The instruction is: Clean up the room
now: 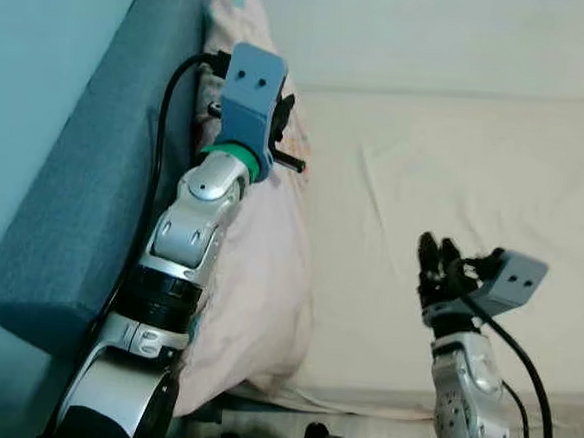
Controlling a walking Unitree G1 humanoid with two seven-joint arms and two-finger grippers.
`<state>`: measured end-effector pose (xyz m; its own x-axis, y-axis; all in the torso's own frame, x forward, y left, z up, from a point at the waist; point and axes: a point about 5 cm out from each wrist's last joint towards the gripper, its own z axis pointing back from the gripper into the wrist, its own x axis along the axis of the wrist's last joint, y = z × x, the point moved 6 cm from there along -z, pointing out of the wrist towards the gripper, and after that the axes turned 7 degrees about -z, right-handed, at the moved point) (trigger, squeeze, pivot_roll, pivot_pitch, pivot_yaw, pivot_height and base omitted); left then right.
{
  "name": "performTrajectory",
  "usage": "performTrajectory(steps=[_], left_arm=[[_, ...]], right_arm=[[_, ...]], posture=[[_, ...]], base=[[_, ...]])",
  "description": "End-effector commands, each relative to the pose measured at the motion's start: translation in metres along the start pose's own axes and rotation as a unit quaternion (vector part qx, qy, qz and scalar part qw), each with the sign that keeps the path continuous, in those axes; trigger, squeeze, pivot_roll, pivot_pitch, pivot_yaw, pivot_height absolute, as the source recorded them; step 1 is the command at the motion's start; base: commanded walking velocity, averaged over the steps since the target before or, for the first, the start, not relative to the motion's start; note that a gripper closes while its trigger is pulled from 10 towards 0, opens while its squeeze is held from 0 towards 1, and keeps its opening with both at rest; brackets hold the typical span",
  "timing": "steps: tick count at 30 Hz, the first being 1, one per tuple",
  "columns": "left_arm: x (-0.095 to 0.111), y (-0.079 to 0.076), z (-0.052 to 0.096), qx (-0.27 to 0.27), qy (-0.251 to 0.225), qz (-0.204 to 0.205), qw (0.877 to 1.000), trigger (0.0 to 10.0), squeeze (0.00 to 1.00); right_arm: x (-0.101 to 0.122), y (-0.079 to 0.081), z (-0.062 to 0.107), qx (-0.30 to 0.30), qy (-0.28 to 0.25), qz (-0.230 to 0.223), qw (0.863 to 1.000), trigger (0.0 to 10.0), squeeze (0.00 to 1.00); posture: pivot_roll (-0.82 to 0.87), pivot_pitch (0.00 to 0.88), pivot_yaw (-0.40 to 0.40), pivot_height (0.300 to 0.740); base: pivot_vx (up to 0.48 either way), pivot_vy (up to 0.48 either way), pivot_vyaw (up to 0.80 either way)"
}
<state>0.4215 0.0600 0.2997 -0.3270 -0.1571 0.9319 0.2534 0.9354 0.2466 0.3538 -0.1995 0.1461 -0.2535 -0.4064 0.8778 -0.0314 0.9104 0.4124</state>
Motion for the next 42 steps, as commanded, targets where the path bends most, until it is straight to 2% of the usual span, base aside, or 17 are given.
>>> performTrajectory(steps=[1,2,5,8,20,21,22,24,27,30,32,33,35,38,39,40,42], left_arm=[[0.025,0.001,0.003,-0.004,-0.044,0.004,0.999,10.0,0.00],[0.025,0.001,0.003,-0.004,-0.044,0.004,0.999,10.0,0.00],[0.008,-0.034,-0.009,-0.034,-0.018,-0.033,0.999,10.0,0.00],[-0.001,-0.048,-0.018,-0.044,0.000,-0.049,0.998,10.0,0.00],[-0.008,-0.066,-0.038,-0.043,0.041,-0.009,0.998,10.0,0.00],[0.004,-0.070,-0.048,-0.030,0.043,0.018,0.998,10.0,0.00],[0.031,-0.063,-0.062,0.006,0.033,0.048,0.998,10.0,0.00],[0.031,-0.063,-0.062,0.006,0.033,0.048,0.998,10.0,0.00],[0.044,-0.034,-0.068,0.063,0.032,0.066,0.995,10.0,0.00],[0.045,-0.025,-0.069,0.076,0.033,0.079,0.993,10.0,0.00],[0.049,-0.012,-0.071,0.092,0.035,0.145,0.985,10.0,0.00],[0.049,-0.012,-0.071,0.092,0.035,0.145,0.985,10.0,0.00],[0.049,-0.008,-0.072,0.099,0.042,0.200,0.974,10.0,0.00],[0.036,0.002,-0.070,0.141,0.068,0.204,0.966,10.0,0.00],[0.020,0.008,-0.066,0.167,0.095,0.198,0.961,10.0,0.00],[0.005,0.010,-0.062,0.173,0.109,0.153,0.967,10.0,0.00],[-0.005,0.010,-0.059,0.173,0.117,0.122,0.970,10.0,0.00]], right_arm=[[-0.007,-0.008,0.005,-0.011,0.014,0.001,1.000,10.0,0.00],[-0.007,-0.008,0.005,-0.011,0.014,0.001,1.000,10.0,0.00],[-0.005,-0.012,0.002,-0.012,0.015,0.006,1.000,10.0,0.00],[-0.005,-0.012,0.001,-0.012,0.015,0.007,1.000,10.0,0.00],[-0.006,-0.008,-0.001,-0.008,0.015,0.007,1.000,10.0,0.00],[-0.010,-0.004,0.001,-0.007,0.018,0.004,1.000,10.0,0.00],[-0.015,-0.001,0.005,-0.008,0.022,-0.001,1.000,10.0,0.00],[-0.015,-0.001,0.005,-0.008,0.022,-0.001,1.000,10.0,0.00],[-0.018,-0.001,0.009,-0.012,0.024,-0.004,1.000,10.0,0.00],[-0.019,-0.002,0.010,-0.014,0.025,-0.004,1.000,10.0,0.00],[-0.021,-0.002,0.011,-0.014,0.028,-0.005,0.999,10.0,0.00],[-0.021,-0.002,0.011,-0.014,0.028,-0.005,0.999,10.0,0.00],[-0.023,0.000,0.009,-0.011,0.031,-0.006,0.999,10.0,0.00],[-0.023,0.003,0.007,-0.008,0.031,-0.007,0.999,10.0,0.00],[-0.023,0.004,0.006,-0.007,0.030,-0.007,0.999,10.0,0.00],[-0.023,0.004,0.006,-0.006,0.030,-0.008,0.999,10.0,0.00],[-0.023,0.005,0.006,-0.006,0.030,-0.008,0.999,10.0,0.00]], posture=[[-0.05,0.124,0.094,0.739],[-0.05,0.124,0.094,0.739],[-0.06,0.120,0.088,0.739],[-0.06,0.120,0.088,0.739],[-0.07,0.141,0.110,0.739],[-0.09,0.145,0.120,0.739],[-0.09,0.147,0.127,0.739],[-0.09,0.147,0.127,0.739],[-0.09,0.150,0.135,0.739],[-0.09,0.150,0.135,0.739],[-0.09,0.153,0.135,0.739],[-0.09,0.153,0.135,0.739],[-0.07,0.155,0.126,0.739],[-0.07,0.155,0.126,0.739],[-0.08,0.156,0.124,0.739],[-0.08,0.156,0.124,0.739],[-0.08,0.156,0.124,0.739]], base=[[0.000,0.000,0.00],[0.000,0.000,0.00],[0.000,0.000,0.00],[0.000,0.000,0.00],[0.000,0.000,0.00],[0.000,0.000,0.00],[0.000,0.000,0.00],[0.000,0.000,0.00],[0.000,0.000,0.00],[0.000,0.000,0.00],[0.000,0.000,0.00],[0.000,0.000,0.00],[0.000,0.000,0.00],[0.000,0.000,0.00],[0.000,0.000,0.00],[0.000,0.000,0.00],[0.000,0.000,0.00]])
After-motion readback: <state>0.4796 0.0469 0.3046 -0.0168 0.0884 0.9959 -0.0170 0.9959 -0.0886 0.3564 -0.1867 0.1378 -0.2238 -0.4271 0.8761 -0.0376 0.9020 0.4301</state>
